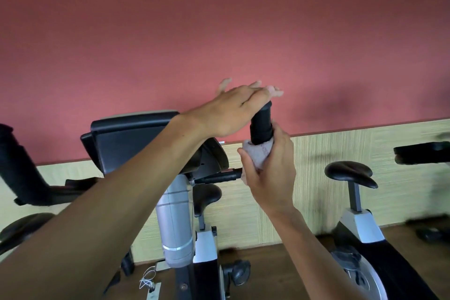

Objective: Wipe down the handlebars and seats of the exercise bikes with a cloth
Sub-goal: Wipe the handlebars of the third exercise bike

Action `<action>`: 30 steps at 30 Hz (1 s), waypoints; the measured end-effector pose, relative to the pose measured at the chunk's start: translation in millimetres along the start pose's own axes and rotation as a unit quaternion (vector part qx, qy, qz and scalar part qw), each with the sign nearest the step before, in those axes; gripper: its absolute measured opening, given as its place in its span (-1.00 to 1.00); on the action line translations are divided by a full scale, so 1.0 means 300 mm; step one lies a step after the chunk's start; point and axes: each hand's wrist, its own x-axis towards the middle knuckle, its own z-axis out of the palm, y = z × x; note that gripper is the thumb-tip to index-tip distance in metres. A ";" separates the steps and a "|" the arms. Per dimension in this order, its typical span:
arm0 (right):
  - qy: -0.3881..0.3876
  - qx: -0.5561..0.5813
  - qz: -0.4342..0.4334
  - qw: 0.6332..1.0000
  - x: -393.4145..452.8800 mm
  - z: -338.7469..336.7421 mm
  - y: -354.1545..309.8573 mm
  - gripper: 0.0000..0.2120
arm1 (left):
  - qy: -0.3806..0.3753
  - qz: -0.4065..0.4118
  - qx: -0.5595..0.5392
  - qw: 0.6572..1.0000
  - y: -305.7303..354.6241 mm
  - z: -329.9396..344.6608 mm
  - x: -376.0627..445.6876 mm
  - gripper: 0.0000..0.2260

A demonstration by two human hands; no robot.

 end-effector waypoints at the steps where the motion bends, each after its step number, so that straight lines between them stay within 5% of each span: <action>1: 0.014 -0.015 -0.011 1.000 0.019 0.001 -0.022 -0.35 | 0.003 0.002 -0.001 1.000 0.000 -0.001 -0.003 -0.48; 5: 0.055 -0.048 -0.037 0.997 0.088 0.014 -0.090 -0.37 | 0.006 -0.004 -0.012 1.000 0.001 0.006 -0.012 -0.56; 12: -0.037 0.040 0.013 0.998 0.012 -0.017 0.028 -0.23 | 0.029 -0.007 -0.078 0.996 -0.010 0.026 -0.010 -0.57; 25: 0.007 0.006 -0.041 0.999 0.056 0.009 0.005 -0.24 | 0.048 0.013 -0.152 0.987 -0.053 0.056 0.021 -0.54; 30: -0.051 0.048 -0.004 0.998 -0.010 0.009 0.089 -0.22 | 0.049 0.022 -0.174 0.983 -0.048 0.066 0.008 -0.52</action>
